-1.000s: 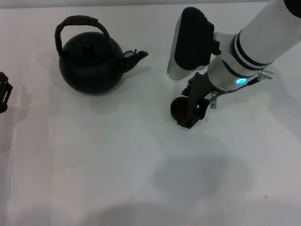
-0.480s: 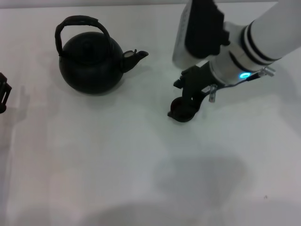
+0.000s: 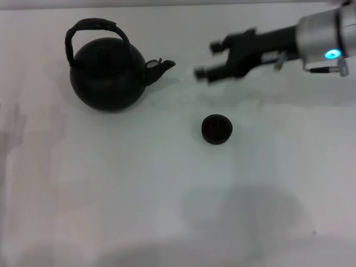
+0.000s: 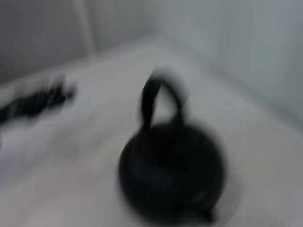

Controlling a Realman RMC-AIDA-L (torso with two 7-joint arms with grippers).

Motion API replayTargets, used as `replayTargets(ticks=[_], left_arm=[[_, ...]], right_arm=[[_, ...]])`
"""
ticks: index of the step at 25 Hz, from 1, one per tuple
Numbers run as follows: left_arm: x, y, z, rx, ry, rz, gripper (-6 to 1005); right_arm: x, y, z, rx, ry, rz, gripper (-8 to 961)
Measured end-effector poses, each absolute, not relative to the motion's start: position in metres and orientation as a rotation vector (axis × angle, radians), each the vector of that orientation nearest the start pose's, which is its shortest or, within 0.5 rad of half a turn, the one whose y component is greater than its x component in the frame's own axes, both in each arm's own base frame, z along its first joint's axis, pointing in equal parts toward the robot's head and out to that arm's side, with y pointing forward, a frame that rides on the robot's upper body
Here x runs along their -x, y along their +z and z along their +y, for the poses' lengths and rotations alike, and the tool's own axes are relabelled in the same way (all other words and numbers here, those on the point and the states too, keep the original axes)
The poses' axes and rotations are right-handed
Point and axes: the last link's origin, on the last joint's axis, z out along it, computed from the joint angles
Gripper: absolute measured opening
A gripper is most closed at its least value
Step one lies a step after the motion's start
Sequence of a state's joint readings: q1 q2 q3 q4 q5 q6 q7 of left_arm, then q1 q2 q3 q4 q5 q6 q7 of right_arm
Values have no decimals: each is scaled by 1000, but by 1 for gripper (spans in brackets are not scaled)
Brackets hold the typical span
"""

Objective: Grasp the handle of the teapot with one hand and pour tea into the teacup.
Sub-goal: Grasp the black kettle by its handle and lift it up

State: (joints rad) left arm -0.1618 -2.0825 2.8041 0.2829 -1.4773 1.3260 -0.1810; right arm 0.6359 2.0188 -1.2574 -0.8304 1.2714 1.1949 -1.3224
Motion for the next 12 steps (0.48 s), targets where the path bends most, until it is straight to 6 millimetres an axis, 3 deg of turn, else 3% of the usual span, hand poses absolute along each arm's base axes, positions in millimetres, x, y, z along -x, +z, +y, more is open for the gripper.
replayTargets(ticks=[3, 5, 9, 12], left_arm=[[380, -21, 217, 1306, -725, -810, 847], [379, -20, 216, 1300, -730, -802, 847], [378, -17, 214, 1290, -744, -782, 848], [376, -15, 213, 1284, -754, -768, 848]], right_arm=[[-219, -4, 396, 2564, 655, 783, 870], [-245, 11, 399, 2336, 815, 870, 870], [-287, 25, 394, 2033, 872, 845, 869], [-307, 24, 383, 1915, 807, 644, 869]])
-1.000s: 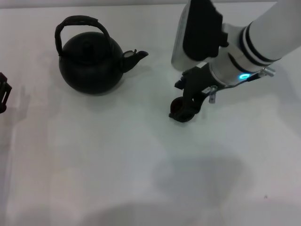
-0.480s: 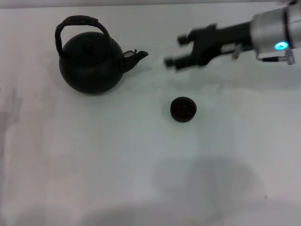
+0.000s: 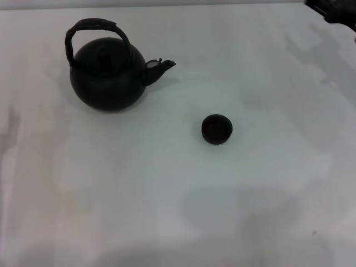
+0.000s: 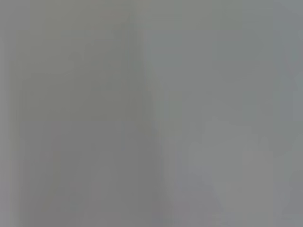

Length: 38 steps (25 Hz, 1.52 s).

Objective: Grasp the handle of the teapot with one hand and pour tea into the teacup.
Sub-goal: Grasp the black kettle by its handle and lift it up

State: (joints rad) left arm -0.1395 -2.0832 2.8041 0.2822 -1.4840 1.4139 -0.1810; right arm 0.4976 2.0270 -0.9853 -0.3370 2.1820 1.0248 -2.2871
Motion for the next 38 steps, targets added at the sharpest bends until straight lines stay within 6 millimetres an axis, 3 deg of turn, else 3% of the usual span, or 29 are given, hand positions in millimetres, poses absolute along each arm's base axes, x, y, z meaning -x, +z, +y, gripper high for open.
replayTargets(ticks=[2, 7, 11, 22, 38], left_arm=[[376, -14, 213, 1286, -759, -762, 848], [371, -21, 211, 1349, -767, -751, 848], [362, -29, 212, 1432, -785, -733, 848], [338, -49, 253, 1646, -781, -673, 849], [328, -52, 282, 1725, -745, -622, 848]], right_arm=[[-322, 18, 375, 1821, 666, 487, 869], [-336, 18, 374, 1743, 527, 445, 869], [-342, 19, 375, 1729, 518, 499, 869], [-332, 16, 390, 1743, 545, 554, 869], [-329, 16, 393, 1737, 563, 579, 869]])
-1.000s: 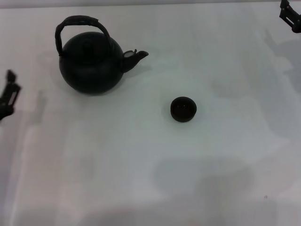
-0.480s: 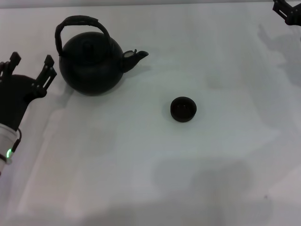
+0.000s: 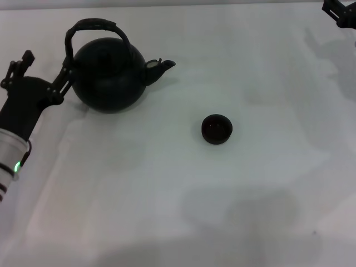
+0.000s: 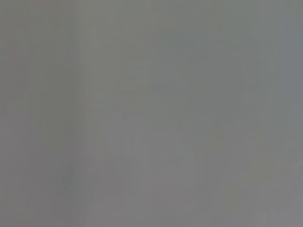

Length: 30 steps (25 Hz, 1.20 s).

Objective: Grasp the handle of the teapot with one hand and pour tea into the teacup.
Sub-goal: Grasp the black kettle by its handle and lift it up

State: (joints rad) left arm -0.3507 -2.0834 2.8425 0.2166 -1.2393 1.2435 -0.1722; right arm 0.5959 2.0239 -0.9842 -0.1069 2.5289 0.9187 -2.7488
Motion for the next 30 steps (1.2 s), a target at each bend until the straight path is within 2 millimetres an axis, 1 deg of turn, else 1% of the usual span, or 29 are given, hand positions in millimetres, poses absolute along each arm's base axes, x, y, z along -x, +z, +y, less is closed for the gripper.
replayTargets(ticks=[14, 22, 27, 29, 30], left_arm=[[322, -58, 308, 1792, -676, -625, 847], [323, -56, 312, 1791, -667, -617, 847], [327, -56, 314, 1788, -636, -628, 846], [330, -54, 315, 1783, -624, -631, 671], [331, -53, 315, 1782, -620, -630, 632]], right_arm=[[-329, 15, 393, 1736, 572, 590, 869], [-330, 14, 392, 1736, 572, 596, 869], [-330, 14, 392, 1735, 573, 599, 869], [-330, 14, 391, 1736, 573, 600, 869], [-330, 14, 392, 1736, 574, 600, 869]])
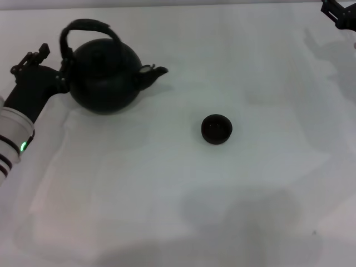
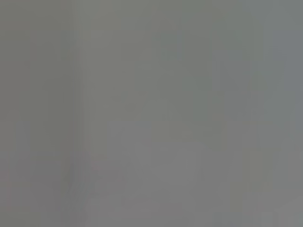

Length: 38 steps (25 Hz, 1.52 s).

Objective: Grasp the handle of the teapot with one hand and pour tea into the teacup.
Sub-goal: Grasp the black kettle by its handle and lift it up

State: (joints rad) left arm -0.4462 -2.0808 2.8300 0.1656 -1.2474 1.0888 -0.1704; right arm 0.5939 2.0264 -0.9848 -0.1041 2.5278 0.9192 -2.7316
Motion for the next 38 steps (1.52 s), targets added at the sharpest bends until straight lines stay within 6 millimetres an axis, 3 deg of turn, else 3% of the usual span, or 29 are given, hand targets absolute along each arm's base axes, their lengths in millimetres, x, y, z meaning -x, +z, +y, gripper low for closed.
replayTargets(ticks=[11, 21, 32, 38], left_arm=[[332, -52, 317, 1783, -608, -622, 197], [331, -51, 317, 1783, -614, -618, 83], [322, -43, 317, 1759, -690, -555, 84], [307, -34, 326, 1759, -758, -457, 83]], right_arm=[[-329, 14, 392, 1741, 579, 598, 869], [-328, 14, 393, 1738, 591, 612, 869], [-328, 13, 393, 1738, 596, 623, 869], [-328, 12, 392, 1739, 595, 627, 869]])
